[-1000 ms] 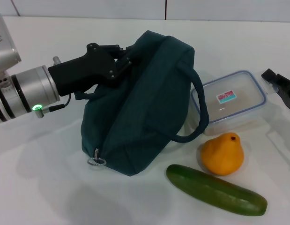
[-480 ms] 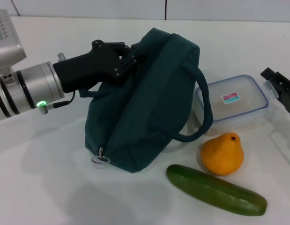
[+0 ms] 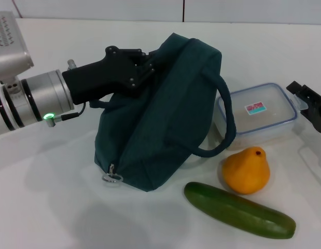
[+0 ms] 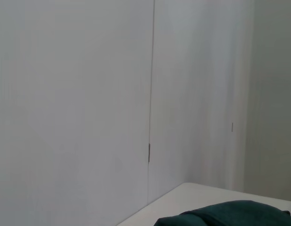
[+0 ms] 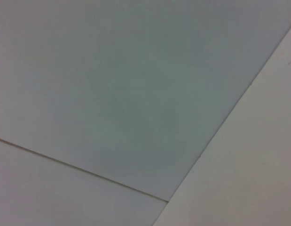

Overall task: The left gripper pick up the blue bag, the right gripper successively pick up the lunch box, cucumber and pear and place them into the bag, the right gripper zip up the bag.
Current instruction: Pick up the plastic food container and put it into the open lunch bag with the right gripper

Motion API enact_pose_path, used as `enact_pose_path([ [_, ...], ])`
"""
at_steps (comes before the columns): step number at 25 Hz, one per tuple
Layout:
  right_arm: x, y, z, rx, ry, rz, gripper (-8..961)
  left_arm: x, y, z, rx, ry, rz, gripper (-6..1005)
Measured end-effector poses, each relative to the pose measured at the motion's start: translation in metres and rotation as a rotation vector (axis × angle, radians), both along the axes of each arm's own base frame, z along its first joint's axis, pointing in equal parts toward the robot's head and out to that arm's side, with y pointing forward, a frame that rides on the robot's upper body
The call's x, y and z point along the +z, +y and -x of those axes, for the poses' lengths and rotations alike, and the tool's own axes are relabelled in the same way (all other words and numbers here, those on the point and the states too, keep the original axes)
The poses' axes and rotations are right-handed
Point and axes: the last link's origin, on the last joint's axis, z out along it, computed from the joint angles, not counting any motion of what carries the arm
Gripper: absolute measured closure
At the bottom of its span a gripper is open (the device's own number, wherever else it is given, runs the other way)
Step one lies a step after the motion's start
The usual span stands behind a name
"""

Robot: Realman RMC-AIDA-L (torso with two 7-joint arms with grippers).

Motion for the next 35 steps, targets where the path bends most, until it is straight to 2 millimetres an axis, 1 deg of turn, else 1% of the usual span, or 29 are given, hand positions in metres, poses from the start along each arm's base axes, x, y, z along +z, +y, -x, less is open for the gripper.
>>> enact_pose_path([
  [5,-0.0042,0.0016,0.0053,0.012,0.010,0.026,451,0.0000,-0.0003,-0.0002,-0.004,0.001,-0.001,880],
  [13,-0.0051,0.0033,0.0097,0.031,0.014,0.032,450,-0.0003,-0.0005,-0.0004,-0.008,0.003,-0.001,880],
  [21,-0.0041,0.0030,0.0062,0.017,0.005,0.026,540,-0.0005,-0.0002,0.0002,-0.005,0.005,-0.002,880],
  [27,-0.0024,0.0034,0.0060,0.021,0.000,0.016,701,-0.0006,-0.0001,0.0004,-0.003,0.006,-0.003,880],
  [35,-0.0019,0.0048,0.0055,0.043,-0.051,-0.004,789,-0.0006,-0.0001,0.0004,-0.003,0.006,-0.003,879],
])
